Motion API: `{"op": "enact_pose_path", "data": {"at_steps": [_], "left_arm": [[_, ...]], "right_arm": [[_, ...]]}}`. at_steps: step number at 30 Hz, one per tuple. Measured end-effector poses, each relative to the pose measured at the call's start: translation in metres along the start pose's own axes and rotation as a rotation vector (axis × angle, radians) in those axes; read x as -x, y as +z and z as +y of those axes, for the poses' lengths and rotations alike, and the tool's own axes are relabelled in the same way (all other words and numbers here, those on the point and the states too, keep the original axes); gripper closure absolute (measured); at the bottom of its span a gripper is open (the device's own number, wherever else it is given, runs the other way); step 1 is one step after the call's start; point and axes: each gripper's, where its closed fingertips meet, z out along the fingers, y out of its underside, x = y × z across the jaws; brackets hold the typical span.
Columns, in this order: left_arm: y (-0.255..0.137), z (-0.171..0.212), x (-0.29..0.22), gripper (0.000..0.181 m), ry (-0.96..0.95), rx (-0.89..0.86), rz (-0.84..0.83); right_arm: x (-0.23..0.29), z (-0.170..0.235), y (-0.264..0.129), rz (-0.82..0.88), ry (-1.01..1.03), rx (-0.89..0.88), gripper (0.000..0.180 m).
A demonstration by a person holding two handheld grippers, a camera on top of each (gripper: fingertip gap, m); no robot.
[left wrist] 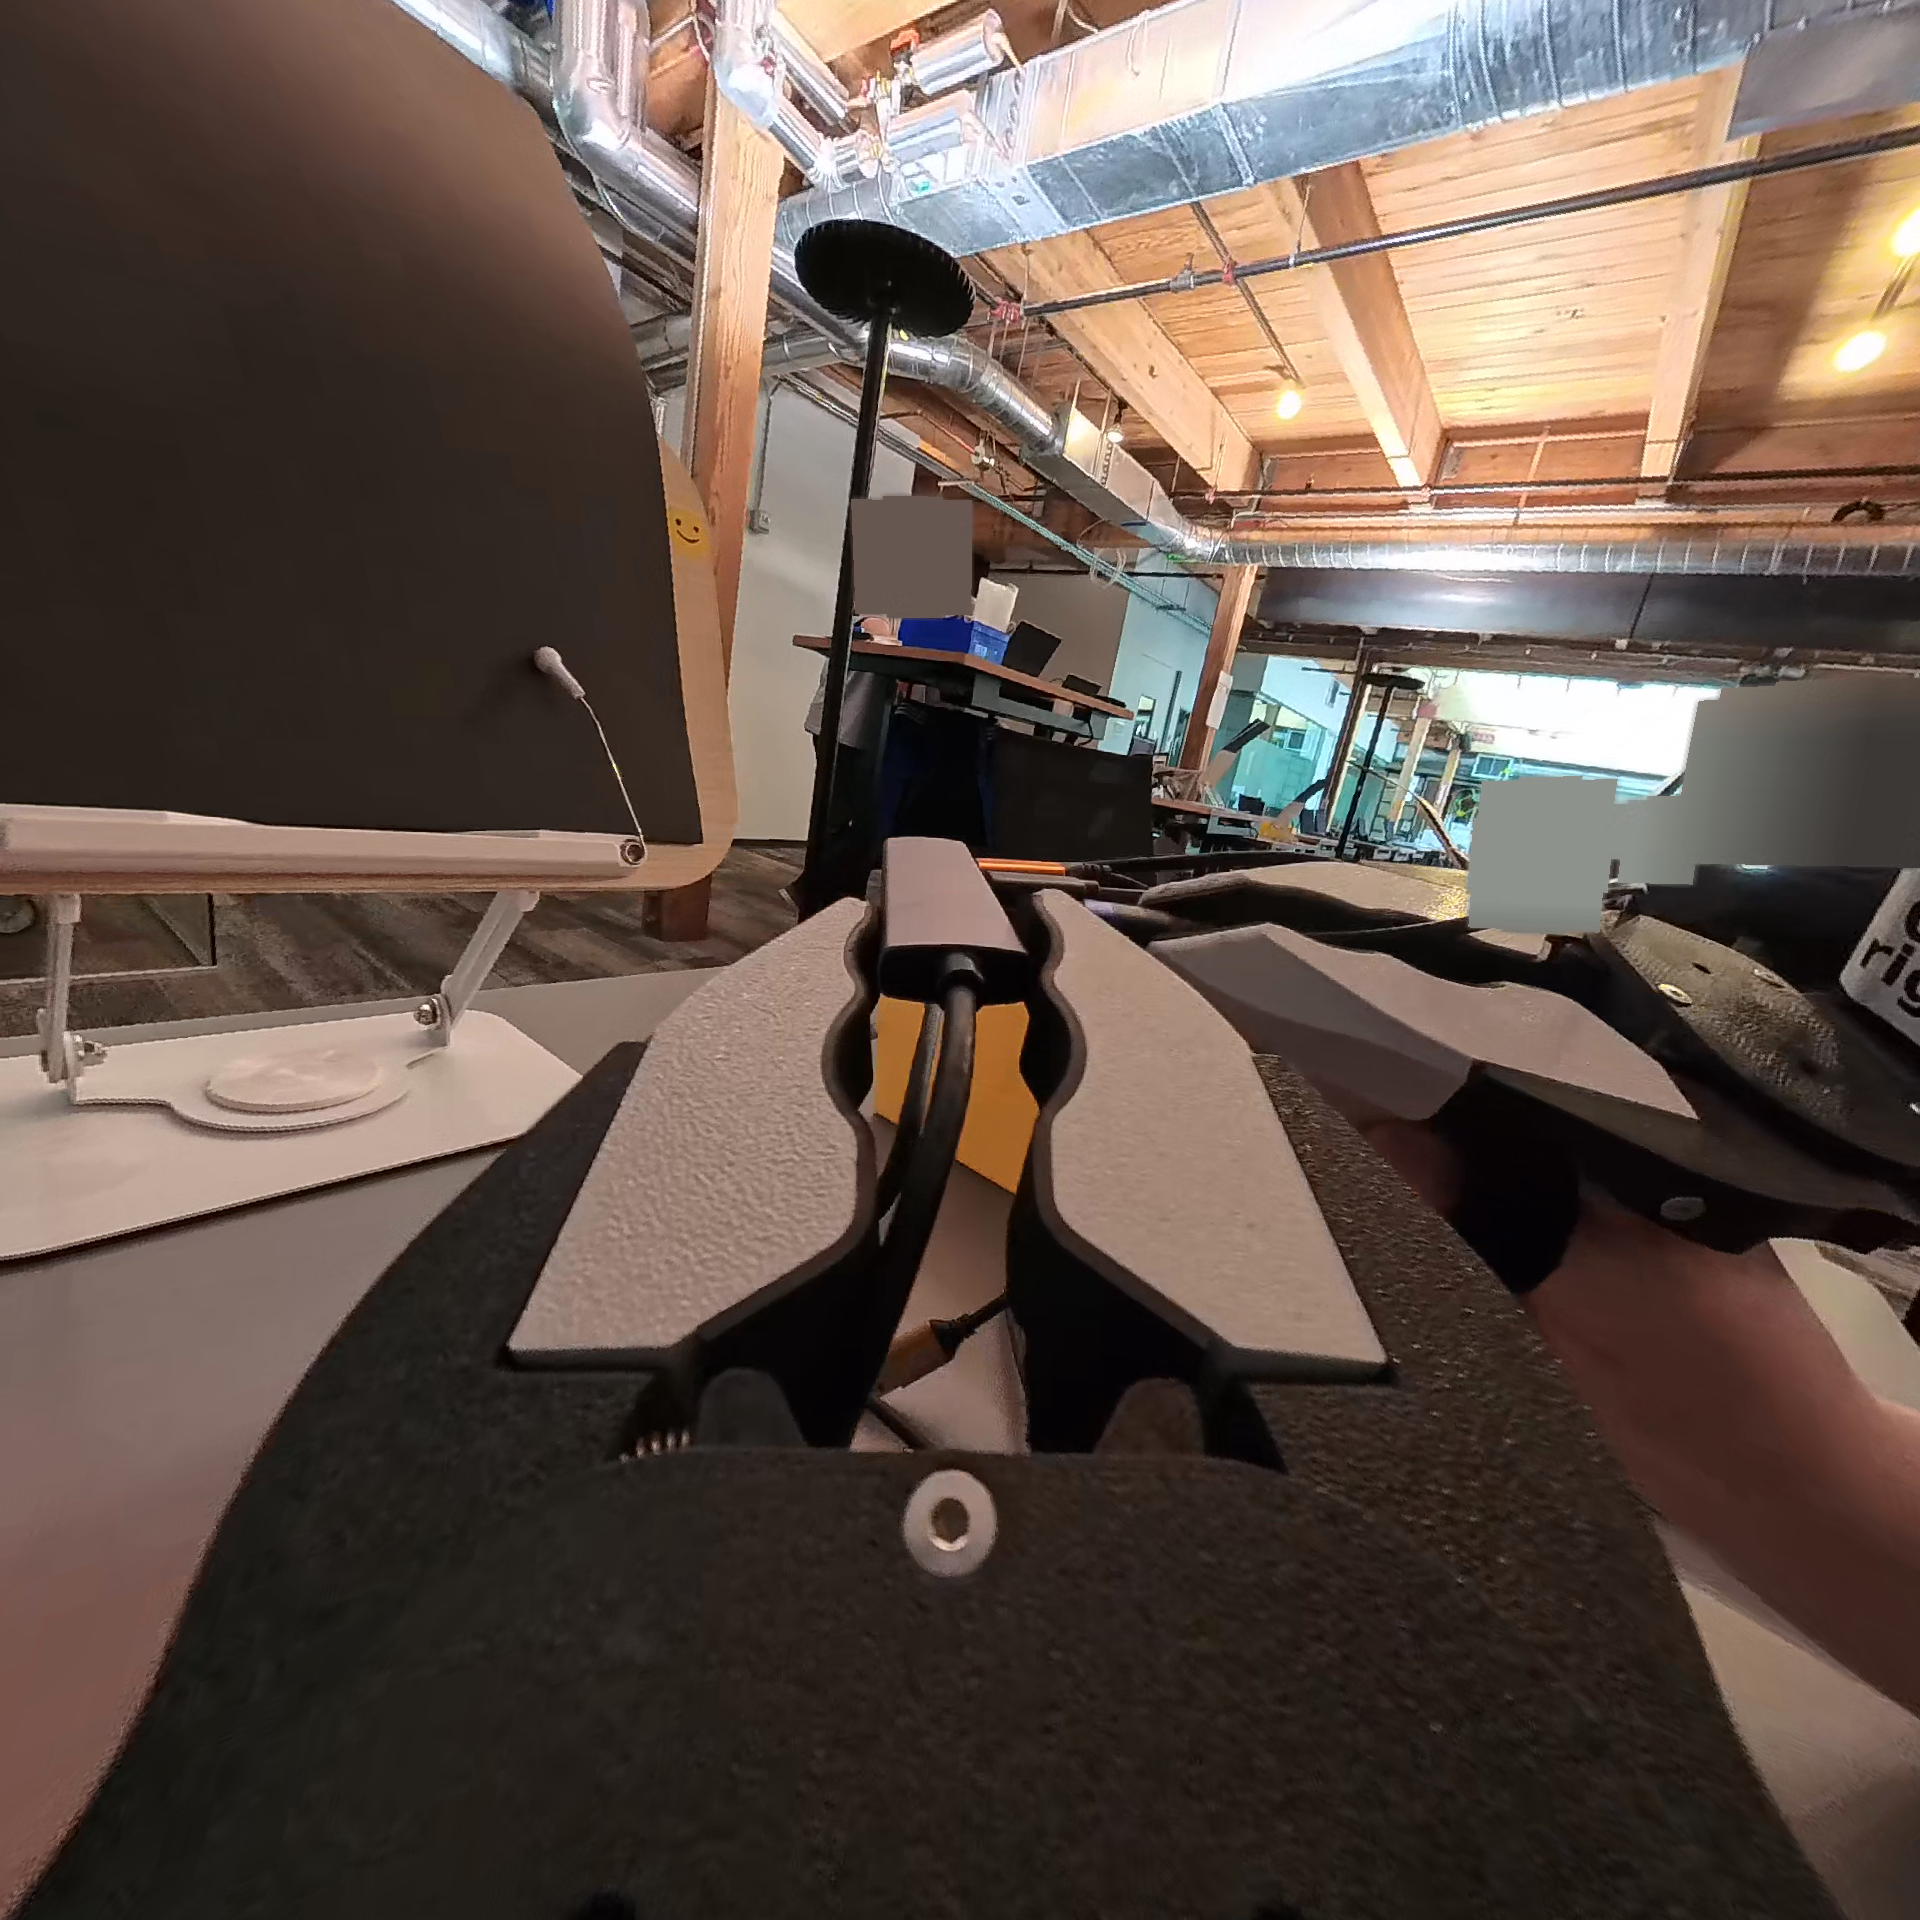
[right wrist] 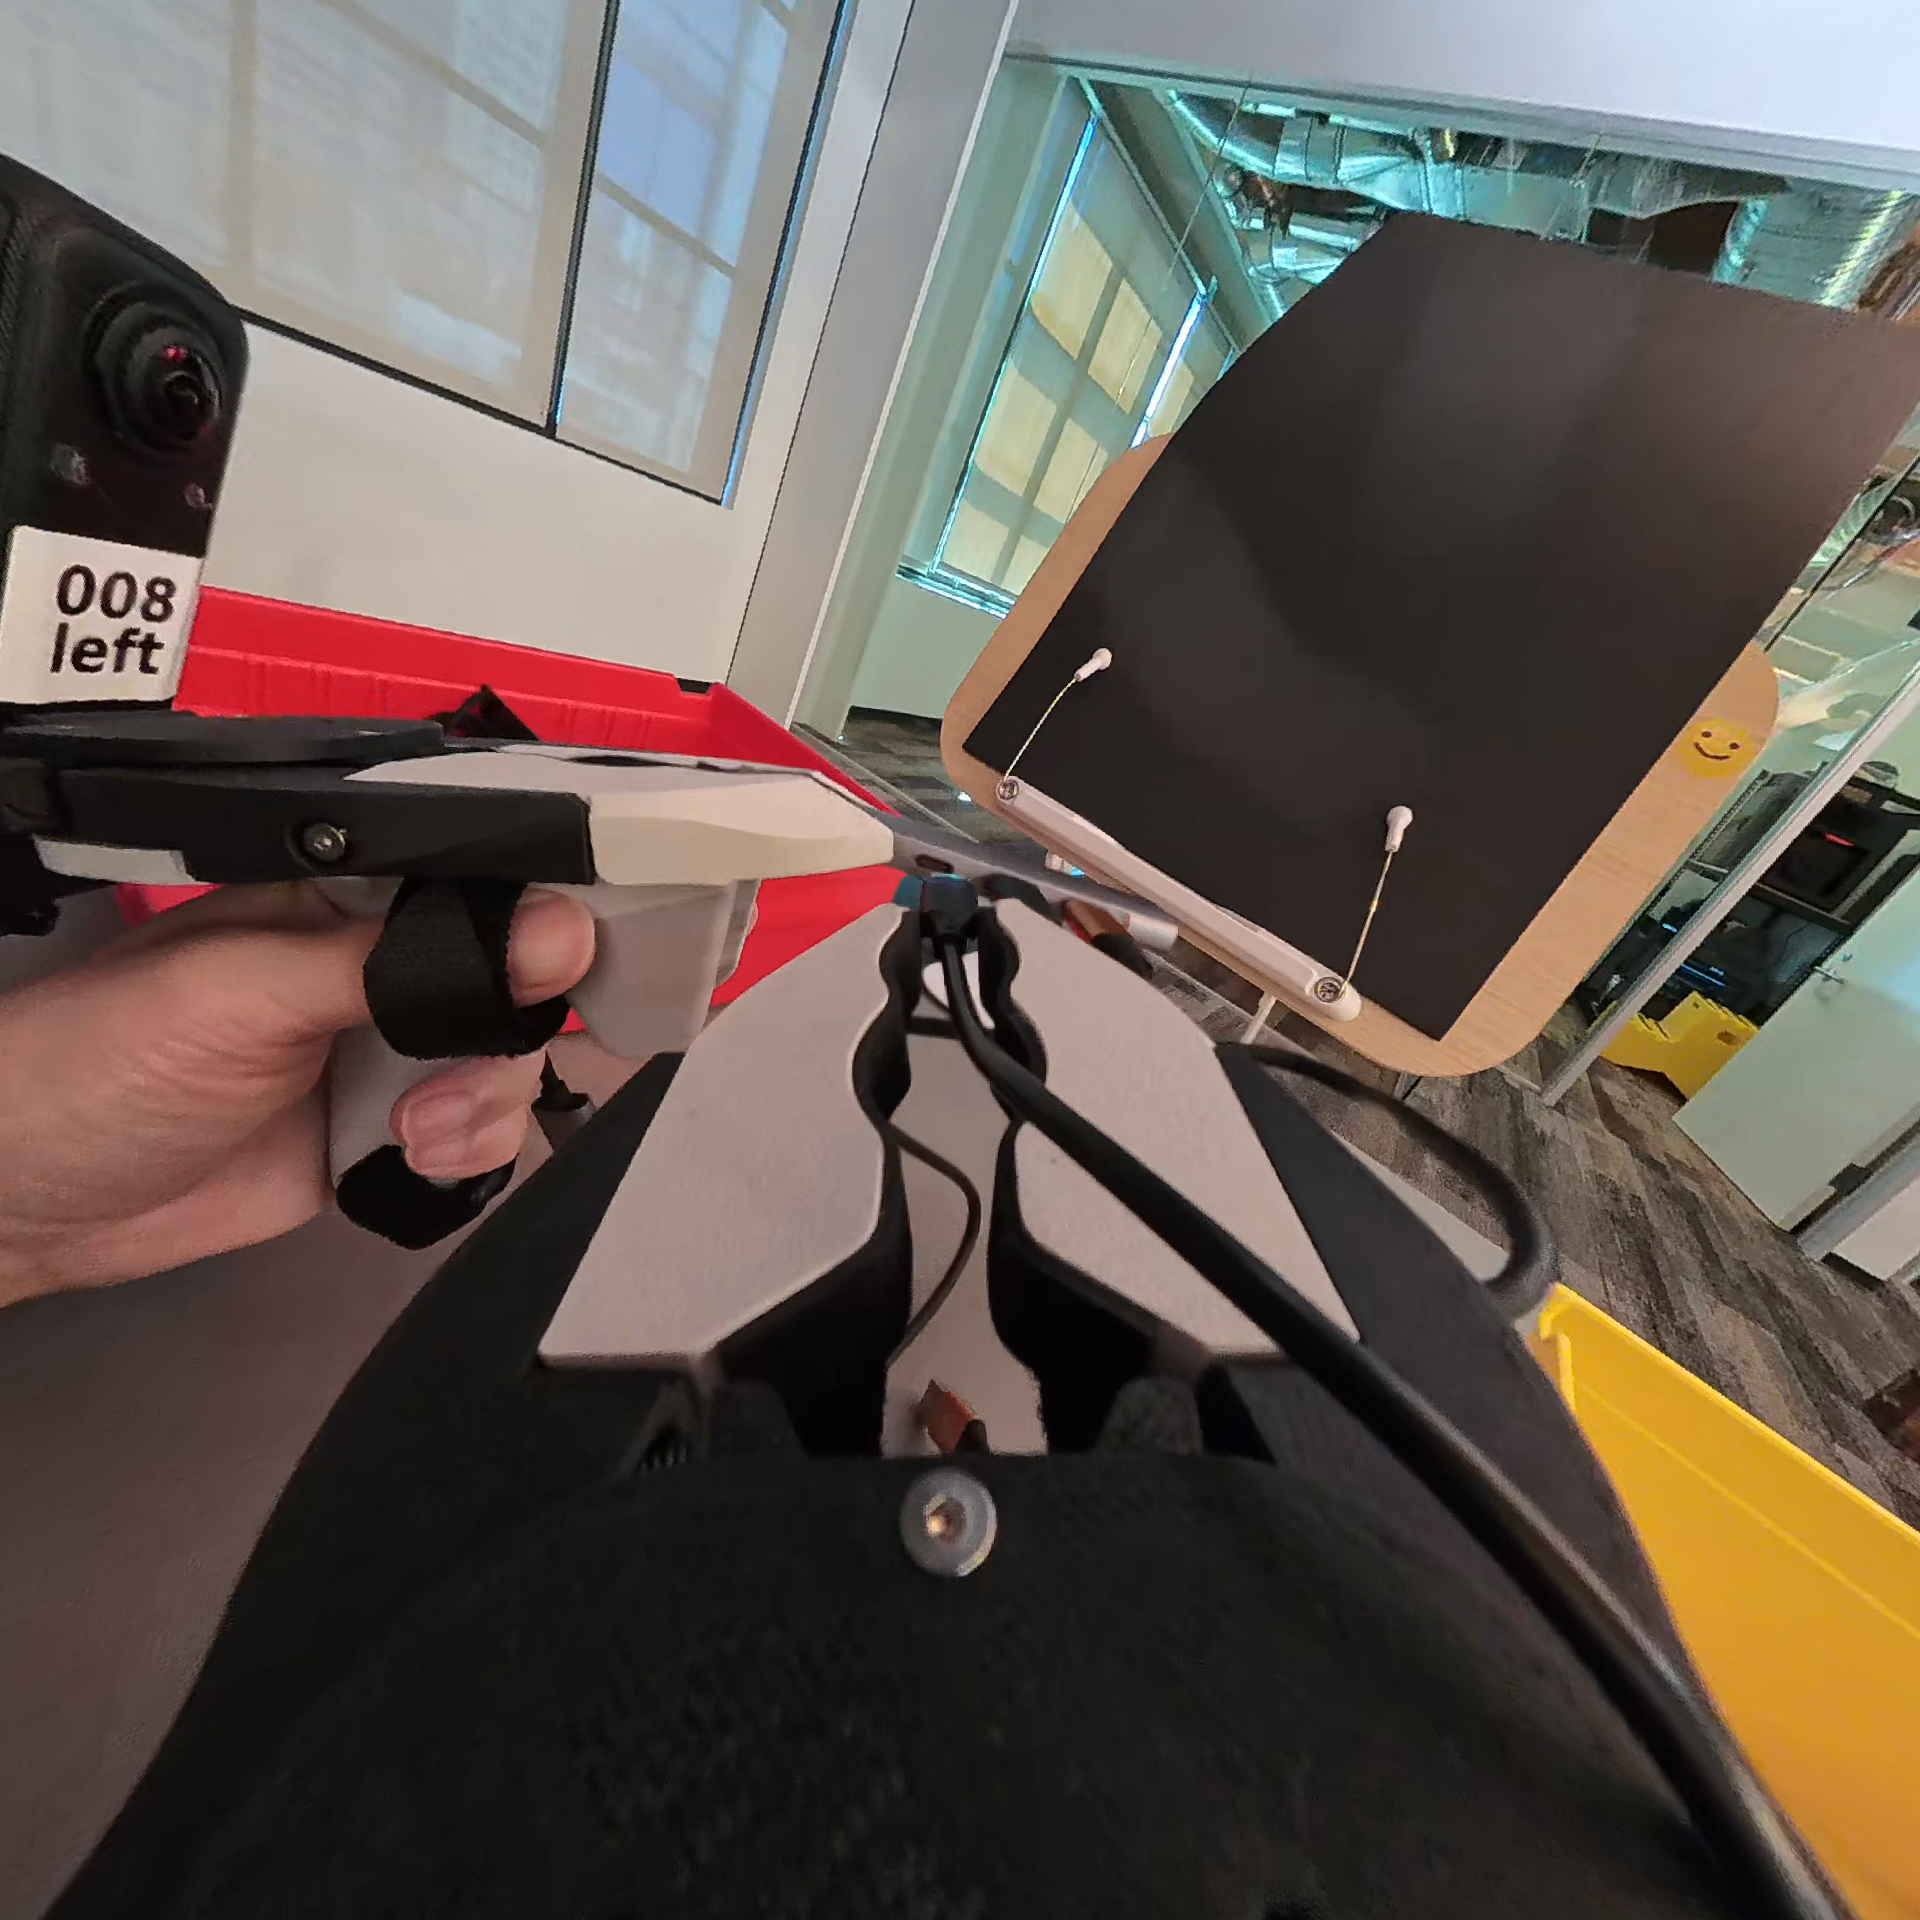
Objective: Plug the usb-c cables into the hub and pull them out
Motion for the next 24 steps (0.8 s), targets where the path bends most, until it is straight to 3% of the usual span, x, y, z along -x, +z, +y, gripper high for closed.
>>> {"op": "enact_pose_path", "data": {"at_steps": [24], "left_arm": [[0.0043, -0.0003, -0.0098, 0.157, -0.084, -0.084, -0.001]], "right_arm": [[-0.0039, -0.0002, 0.0011, 0.027, 0.011, 0.009, 0.169]]}}
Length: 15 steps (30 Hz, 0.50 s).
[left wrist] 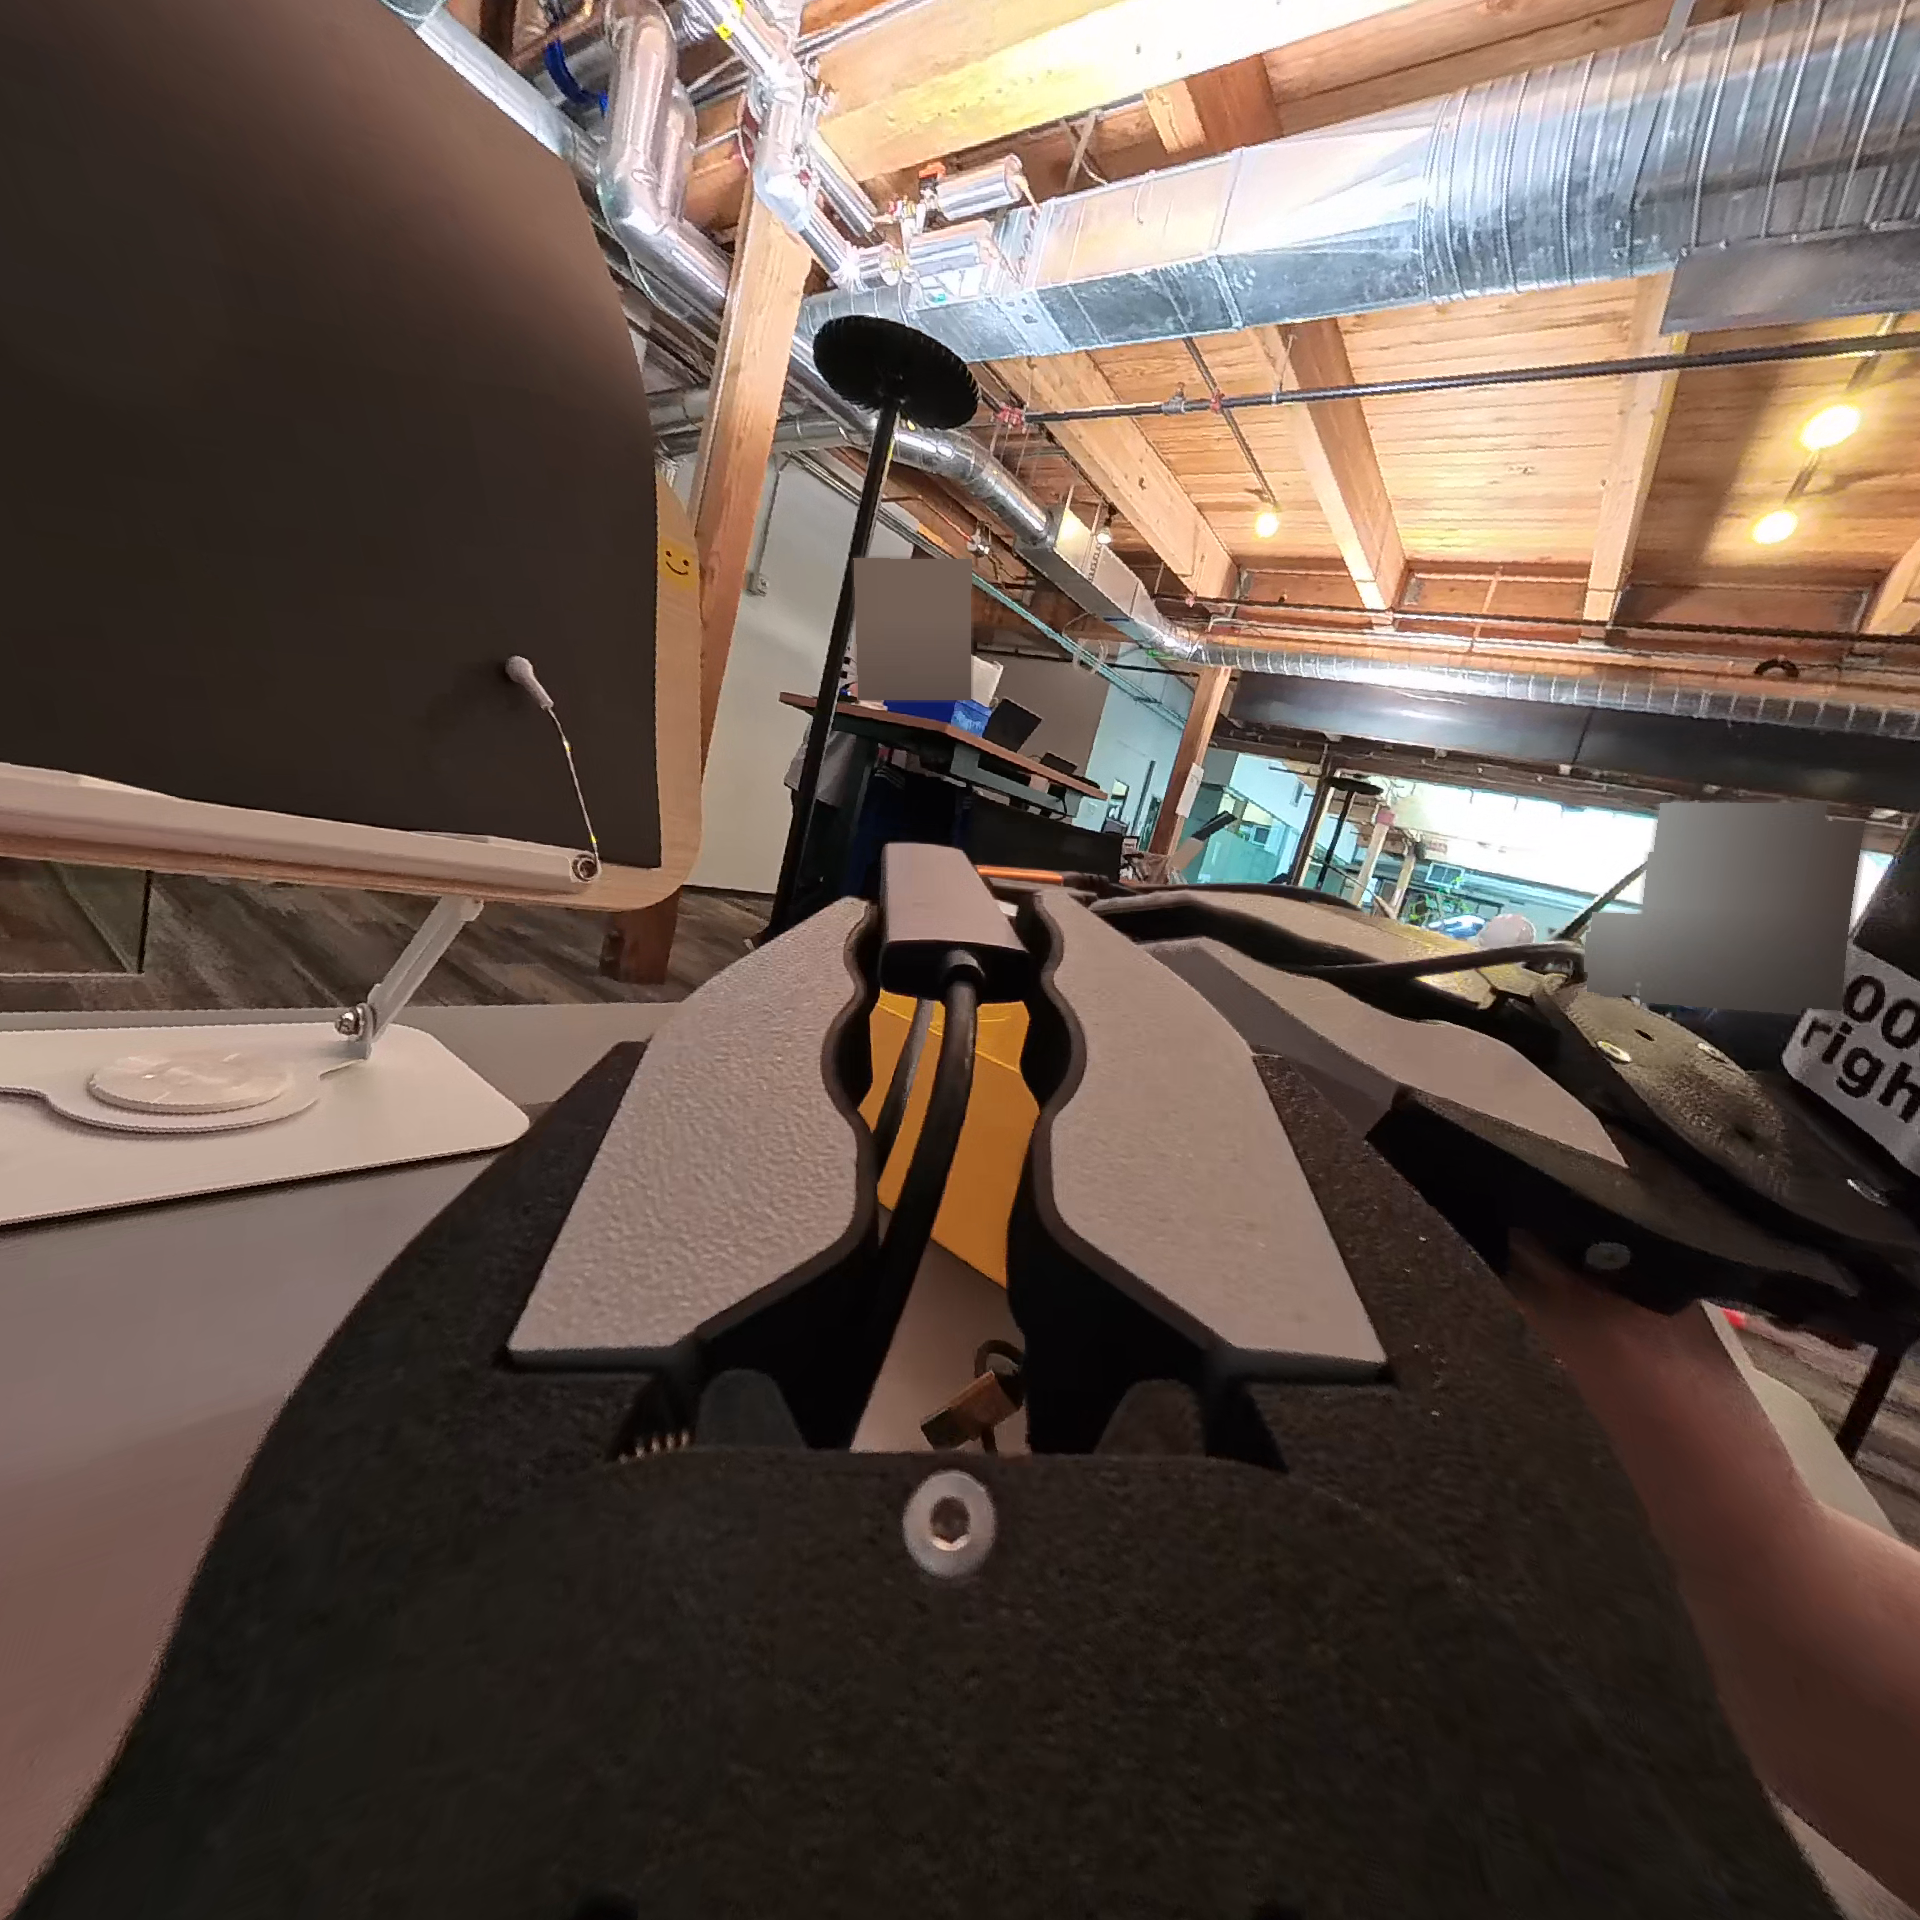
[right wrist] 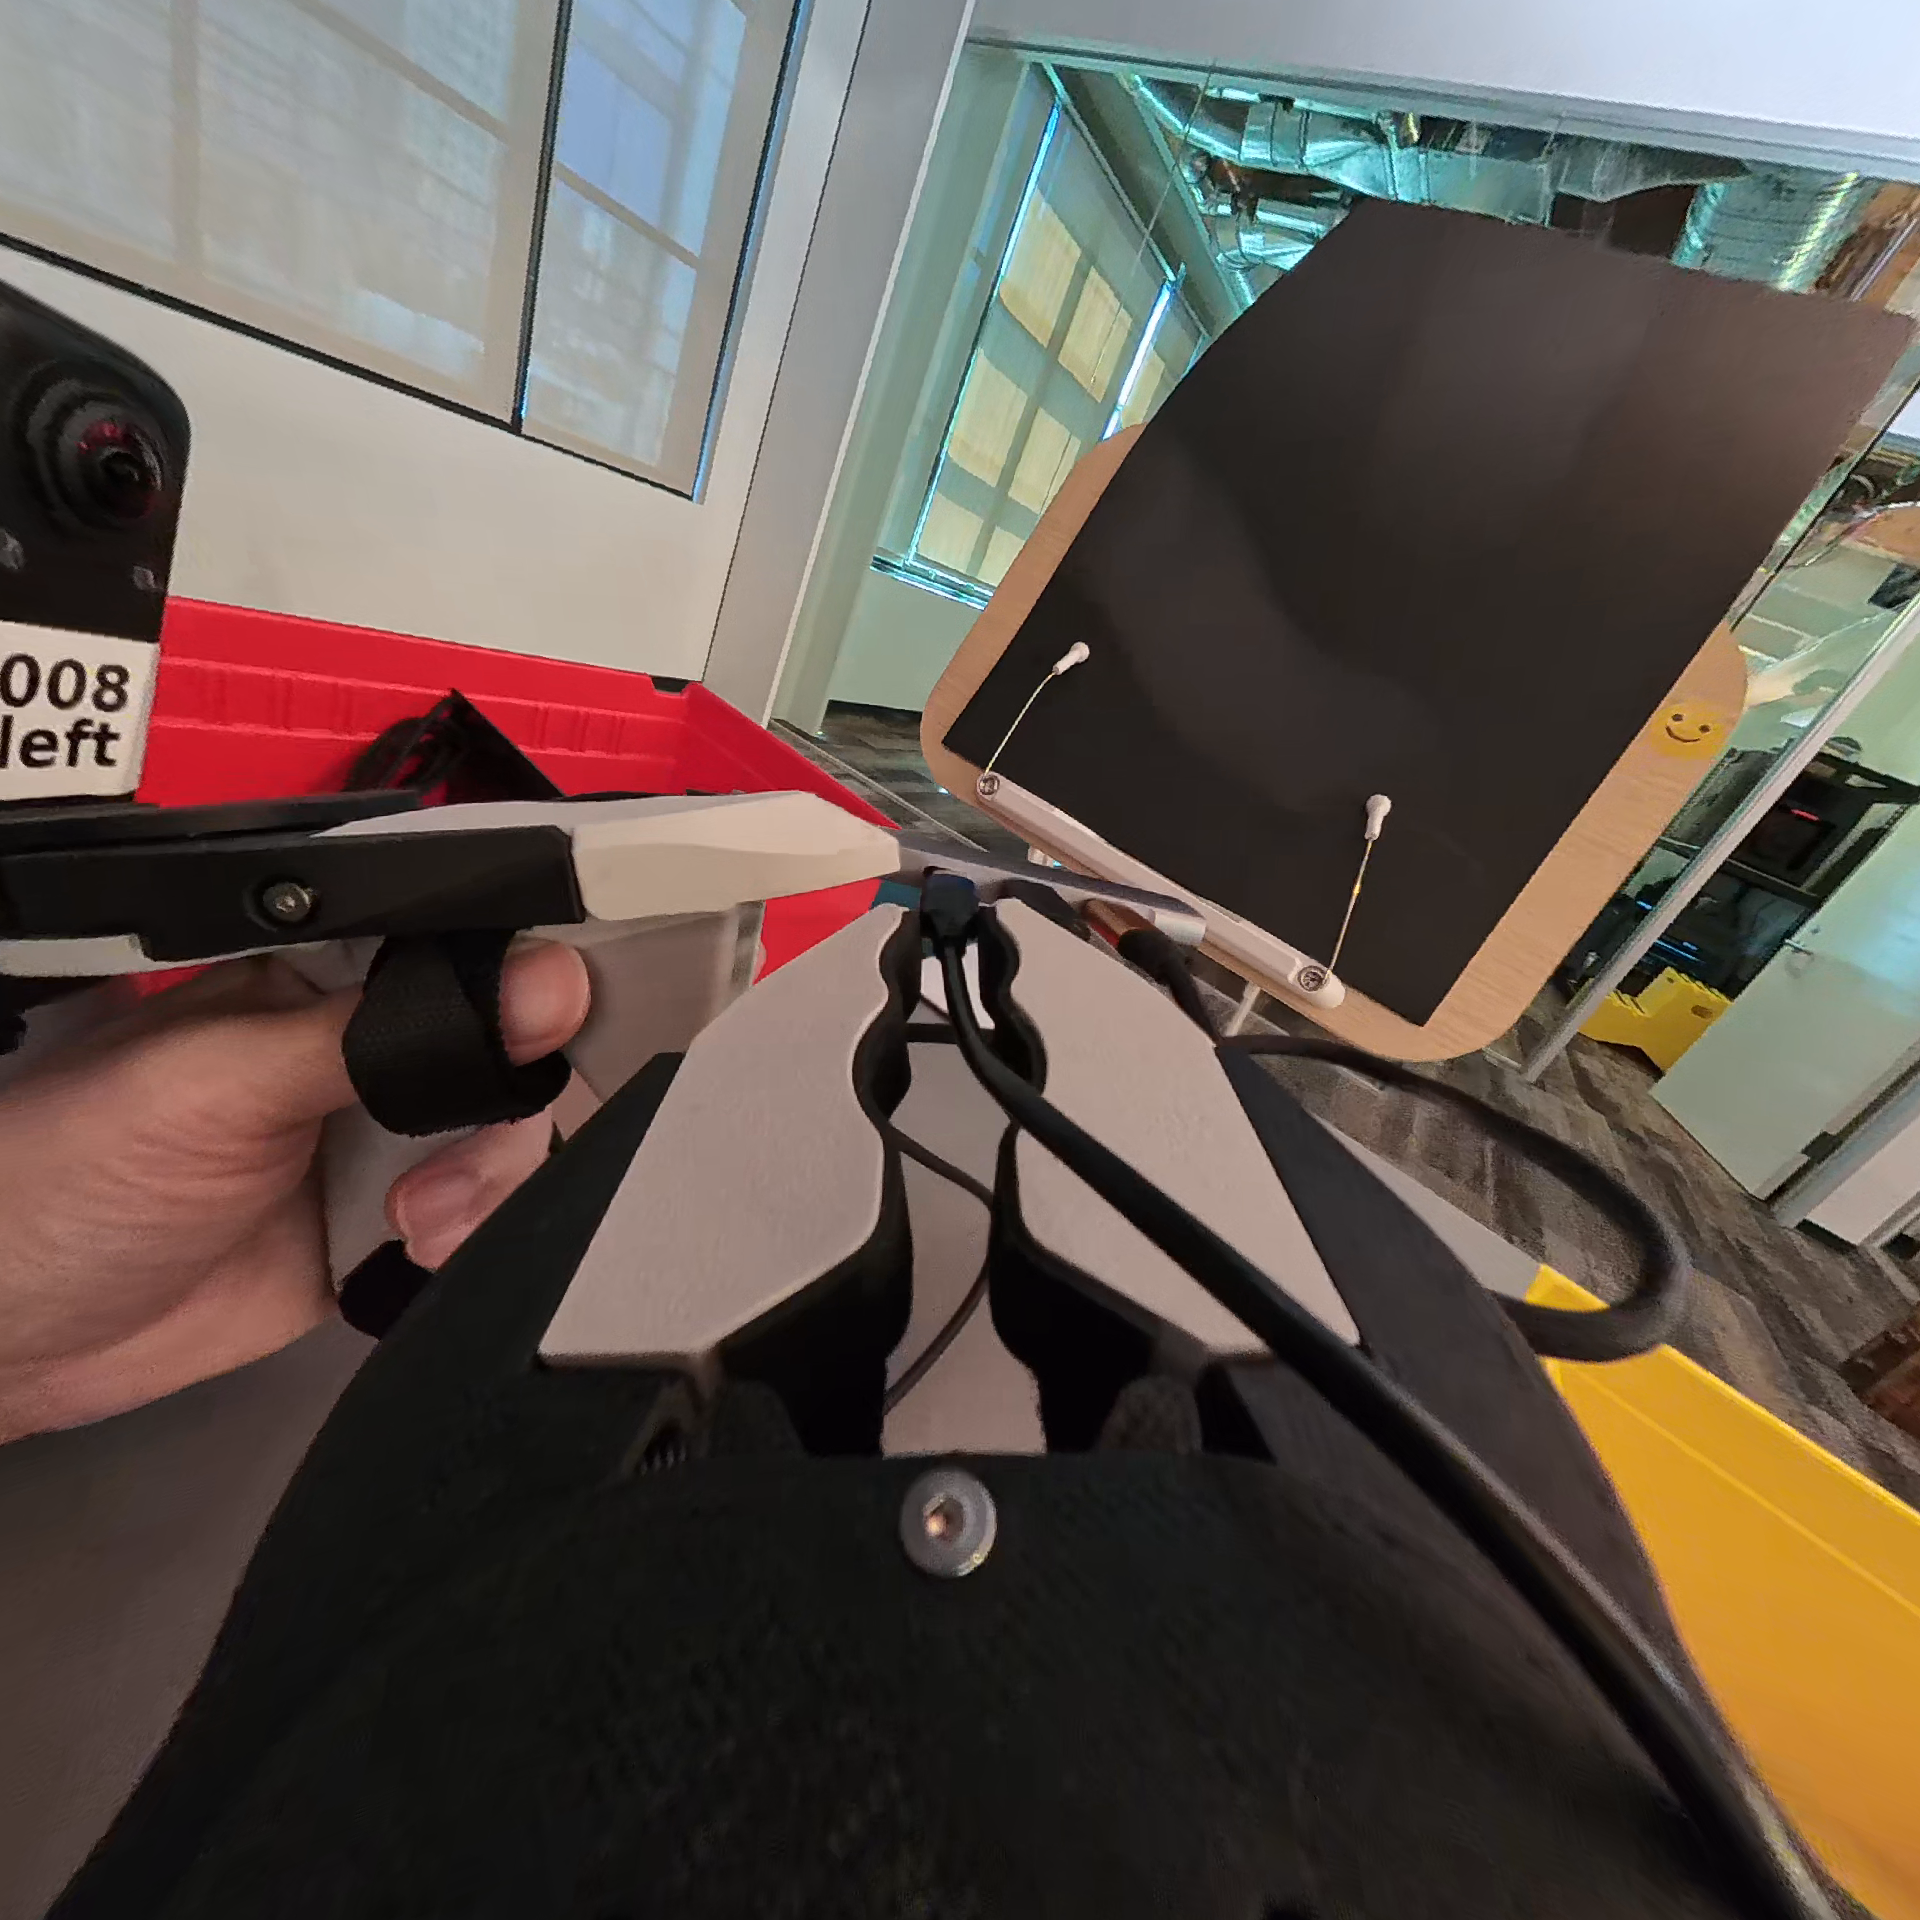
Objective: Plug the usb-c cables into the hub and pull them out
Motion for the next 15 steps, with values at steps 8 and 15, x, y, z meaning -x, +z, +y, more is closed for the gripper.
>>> {"op": "enact_pose_path", "data": {"at_steps": [8, 15], "left_arm": [[0.001, 0.001, -0.004, 0.157, 0.000, -0.023, 0.014], [-0.001, -0.004, -0.013, 0.156, 0.104, 0.004, 0.044]], "right_arm": [[-0.001, -0.001, -0.002, -0.018, 0.075, -0.020, 0.169], [0.000, -0.008, -0.006, -0.025, 0.058, -0.060, 0.168]]}}
